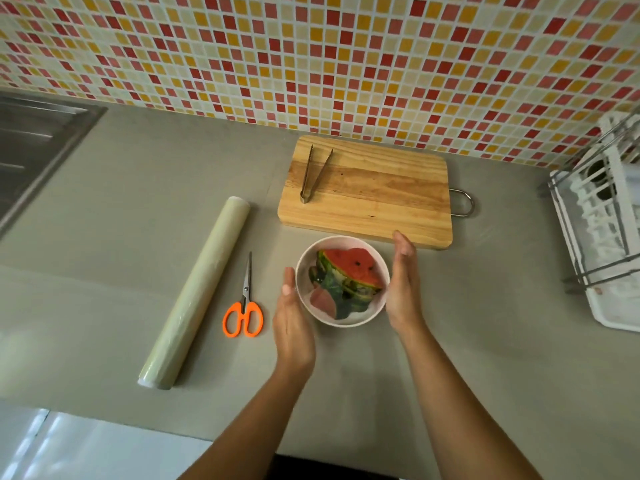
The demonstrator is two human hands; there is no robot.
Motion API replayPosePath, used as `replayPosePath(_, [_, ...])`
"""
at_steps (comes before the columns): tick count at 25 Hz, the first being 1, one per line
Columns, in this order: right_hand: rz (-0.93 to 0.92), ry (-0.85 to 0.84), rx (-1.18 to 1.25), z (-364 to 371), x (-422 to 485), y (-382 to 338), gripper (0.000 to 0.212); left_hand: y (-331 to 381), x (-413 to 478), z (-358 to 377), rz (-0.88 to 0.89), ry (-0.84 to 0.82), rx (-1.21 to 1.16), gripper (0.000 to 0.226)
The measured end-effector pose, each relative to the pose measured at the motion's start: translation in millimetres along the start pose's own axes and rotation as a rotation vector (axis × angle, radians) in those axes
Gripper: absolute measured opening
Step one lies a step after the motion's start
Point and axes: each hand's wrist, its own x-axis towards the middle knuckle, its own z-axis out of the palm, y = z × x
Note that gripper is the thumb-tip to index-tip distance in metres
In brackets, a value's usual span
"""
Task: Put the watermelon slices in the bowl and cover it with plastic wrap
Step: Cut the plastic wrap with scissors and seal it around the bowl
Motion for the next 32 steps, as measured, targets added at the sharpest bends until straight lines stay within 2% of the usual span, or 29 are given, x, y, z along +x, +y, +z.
replayPosePath(2, [0.100,-0.140,0.051,7.8,2.0,7.0,0.054,4.6,19.8,6.6,-0.038,-0.099,-0.048,0.062])
replayPosePath(7, [0.204,0.007,0.190,23.7,-9.0,14.5,0.055,23.8,63.8,11.1,-0.141,-0.239,-0.111,0.063])
replayPosePath(9, [0.280,0.029,0.241,24.6,-9.5,9.7,0.052,24.4,71.1,10.1,-0.182,-0.256,-0.026,0.066])
replayPosePath(12, [0.372,0.045,0.204,25.5,-7.1,8.7,0.059,25.4,80.6,10.9,-0.253,-0.267,0.104,0.072])
replayPosePath(16, [0.398,0.104,0.163,28.1,-7.8,8.2,0.062,24.1,83.3,14.8,-0.305,-0.203,0.221,0.084])
replayPosePath(19, [0.402,0.130,0.126,29.5,-6.9,5.5,0.065,27.5,79.8,15.9,-0.271,-0.077,0.511,0.099])
replayPosePath(22, [0.391,0.179,0.024,32.5,-9.8,4.1,0.067,32.9,78.2,18.2,-0.200,-0.007,0.765,0.097])
replayPosePath(24, [0.311,0.198,-0.111,30.7,-12.3,1.0,0.070,38.5,81.3,17.8,-0.276,-0.039,0.687,0.097])
replayPosePath(26, [0.236,0.157,-0.174,21.1,-10.6,1.4,0.074,41.4,82.6,8.3,-0.390,-0.160,0.381,0.100])
replayPosePath(29, [0.280,-0.078,0.134,4.9,-15.0,-1.8,0.073,33.8,67.8,-8.0,-0.392,-0.193,0.054,0.093])
replayPosePath(32, [0.343,-0.243,0.203,5.2,-22.2,-5.5,0.100,24.5,52.6,-4.6,-0.348,-0.224,0.060,0.084])
